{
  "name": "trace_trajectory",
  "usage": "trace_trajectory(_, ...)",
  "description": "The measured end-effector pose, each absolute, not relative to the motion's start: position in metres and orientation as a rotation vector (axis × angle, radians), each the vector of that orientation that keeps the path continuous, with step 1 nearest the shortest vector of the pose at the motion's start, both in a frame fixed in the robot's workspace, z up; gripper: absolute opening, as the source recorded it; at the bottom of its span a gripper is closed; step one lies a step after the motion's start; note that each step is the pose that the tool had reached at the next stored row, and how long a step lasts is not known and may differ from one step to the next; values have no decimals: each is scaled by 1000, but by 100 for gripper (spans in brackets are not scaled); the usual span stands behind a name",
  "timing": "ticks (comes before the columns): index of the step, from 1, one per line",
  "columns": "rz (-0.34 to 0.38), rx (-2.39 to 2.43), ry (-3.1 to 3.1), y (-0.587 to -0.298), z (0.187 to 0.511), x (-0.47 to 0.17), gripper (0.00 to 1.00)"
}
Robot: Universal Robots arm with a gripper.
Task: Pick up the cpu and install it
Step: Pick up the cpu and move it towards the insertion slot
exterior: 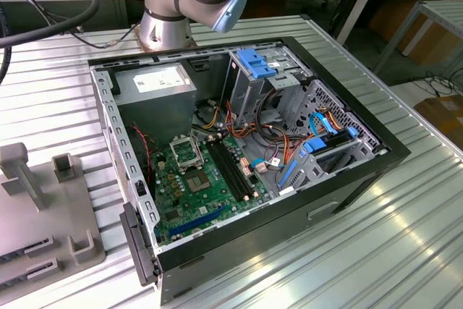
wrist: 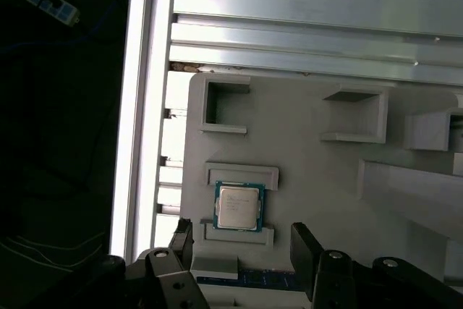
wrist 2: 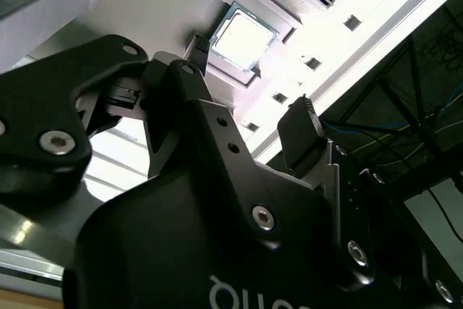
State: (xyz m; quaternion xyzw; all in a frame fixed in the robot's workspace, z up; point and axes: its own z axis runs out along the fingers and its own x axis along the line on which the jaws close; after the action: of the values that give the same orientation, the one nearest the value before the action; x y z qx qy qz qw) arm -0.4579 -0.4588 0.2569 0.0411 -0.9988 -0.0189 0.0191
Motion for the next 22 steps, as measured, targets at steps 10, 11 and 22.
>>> trace_trajectory(10,-59,128,-3100,-459,256,-458,65)
trace_trajectory(11,-59,127,-3100,-459,256,-458,65)
trace_trajectory(22,-59,127,-3100,-459,252,-458,65)
